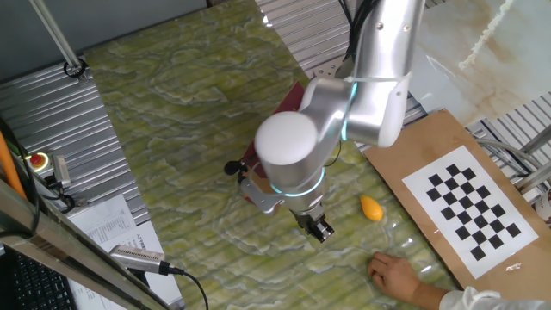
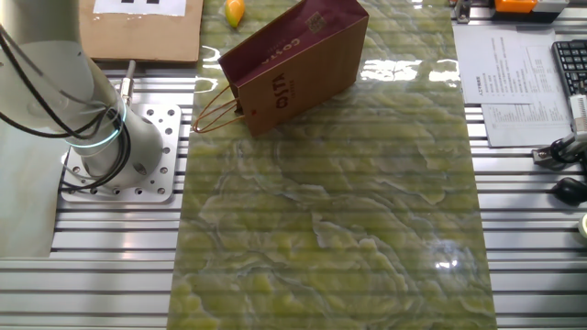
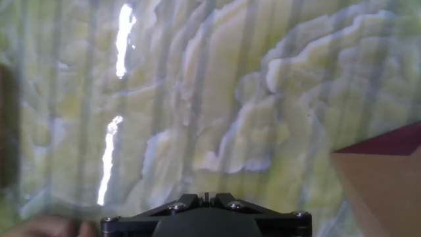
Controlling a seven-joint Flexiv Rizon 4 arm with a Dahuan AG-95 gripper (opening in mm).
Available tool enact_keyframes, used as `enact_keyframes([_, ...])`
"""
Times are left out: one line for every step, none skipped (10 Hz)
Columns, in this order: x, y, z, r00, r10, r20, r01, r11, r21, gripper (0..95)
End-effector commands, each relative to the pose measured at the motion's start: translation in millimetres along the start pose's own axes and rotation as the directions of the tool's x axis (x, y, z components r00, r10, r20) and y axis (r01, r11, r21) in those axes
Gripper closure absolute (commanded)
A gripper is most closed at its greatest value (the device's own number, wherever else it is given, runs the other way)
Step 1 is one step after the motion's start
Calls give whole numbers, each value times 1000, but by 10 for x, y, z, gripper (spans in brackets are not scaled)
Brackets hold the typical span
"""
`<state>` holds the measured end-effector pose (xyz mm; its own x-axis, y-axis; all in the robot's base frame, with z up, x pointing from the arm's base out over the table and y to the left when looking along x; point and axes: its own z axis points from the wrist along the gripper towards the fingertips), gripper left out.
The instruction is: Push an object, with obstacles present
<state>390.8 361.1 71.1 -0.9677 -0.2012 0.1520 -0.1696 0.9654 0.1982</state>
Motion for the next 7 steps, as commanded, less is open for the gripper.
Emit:
enact_keyframes([91,20,-125,1000,6,4,-6,1000,0,950])
enact_keyframes([94,21,-129,1000,11,5,-11,1000,-1,950])
enact_keyframes([97,21,-131,1000,8,5,-8,1000,-2,950])
enact_keyframes([99,21,-132,1000,2,6,-2,1000,-9,950])
enact_keyframes([99,21,-132,1000,-1,6,1,1000,-11,950])
enact_keyframes([99,21,-132,1000,-4,5,4,1000,-12,950])
enact_keyframes([99,21,-132,1000,-6,3,6,1000,-14,950])
